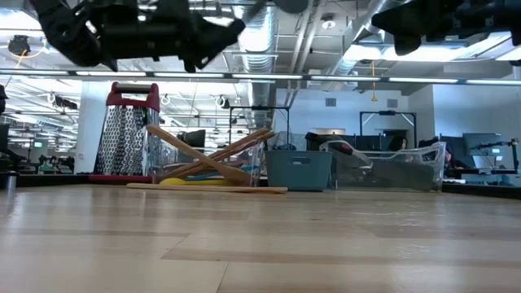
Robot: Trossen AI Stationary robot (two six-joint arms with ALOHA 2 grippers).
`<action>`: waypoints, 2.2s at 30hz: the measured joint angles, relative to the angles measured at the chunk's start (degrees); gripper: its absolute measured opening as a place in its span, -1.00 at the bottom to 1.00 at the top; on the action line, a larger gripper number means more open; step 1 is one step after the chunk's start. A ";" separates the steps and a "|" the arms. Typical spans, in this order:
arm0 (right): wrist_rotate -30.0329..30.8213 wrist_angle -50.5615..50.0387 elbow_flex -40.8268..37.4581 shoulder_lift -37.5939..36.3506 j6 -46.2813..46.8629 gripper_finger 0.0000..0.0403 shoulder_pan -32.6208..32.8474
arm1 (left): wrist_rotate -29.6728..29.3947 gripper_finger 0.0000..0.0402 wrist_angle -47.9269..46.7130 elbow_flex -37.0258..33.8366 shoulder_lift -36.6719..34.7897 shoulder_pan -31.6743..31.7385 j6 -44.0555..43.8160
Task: Pick & Place Kitchen Items
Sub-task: Put the black spatula into the right transparent bin
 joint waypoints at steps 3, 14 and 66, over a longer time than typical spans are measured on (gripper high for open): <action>-0.09 6.50 0.02 3.58 0.90 -1.00 -0.94 | 2.91 -0.86 2.05 -0.71 -0.05 -0.01 -1.67; -0.16 39.59 0.68 26.39 0.00 -1.00 -5.52 | 4.45 -0.86 2.35 1.62 3.02 -3.51 -3.00; 0.99 43.41 15.24 45.82 3.62 -0.56 -4.87 | 2.71 -0.86 3.46 12.63 22.10 -9.38 -11.46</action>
